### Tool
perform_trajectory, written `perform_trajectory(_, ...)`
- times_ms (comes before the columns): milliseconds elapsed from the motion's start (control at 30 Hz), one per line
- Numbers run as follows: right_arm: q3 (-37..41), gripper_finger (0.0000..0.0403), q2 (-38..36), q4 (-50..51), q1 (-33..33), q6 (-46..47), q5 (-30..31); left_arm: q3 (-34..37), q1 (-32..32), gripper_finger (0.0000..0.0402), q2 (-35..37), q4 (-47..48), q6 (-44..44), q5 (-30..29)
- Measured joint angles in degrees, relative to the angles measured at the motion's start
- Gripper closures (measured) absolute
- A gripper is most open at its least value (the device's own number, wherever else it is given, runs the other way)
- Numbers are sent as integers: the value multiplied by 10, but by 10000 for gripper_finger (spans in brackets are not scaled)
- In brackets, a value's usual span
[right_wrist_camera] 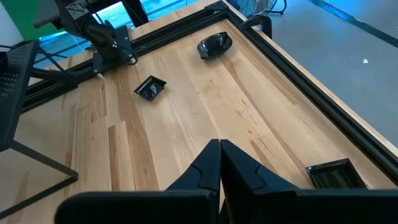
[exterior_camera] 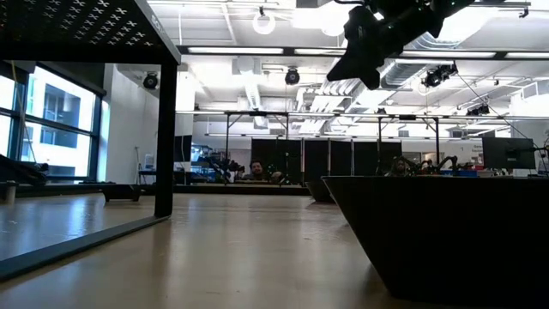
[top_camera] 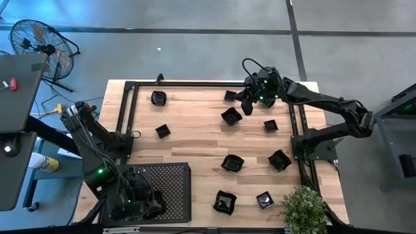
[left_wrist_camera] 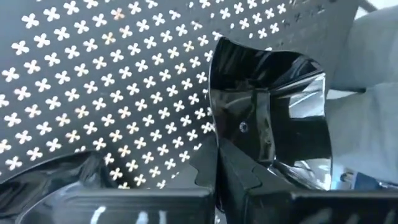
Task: Pick & Place Mini shaped plates
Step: Put the distorted square plate on the shelf, then put the square plate on the shelf
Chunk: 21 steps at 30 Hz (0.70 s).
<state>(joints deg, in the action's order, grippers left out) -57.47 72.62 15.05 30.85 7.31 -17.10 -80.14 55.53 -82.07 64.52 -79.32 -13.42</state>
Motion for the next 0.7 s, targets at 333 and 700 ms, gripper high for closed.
perform_trajectory(333, 0, 401, 0, -2, 0, 1, 0, 1, 0, 363, 2, -14, 2, 11)
perform_trajectory(700, 0, 400, 0, -2, 0, 1, 0, -121, -73, 311, 9, 96, 52, 10)
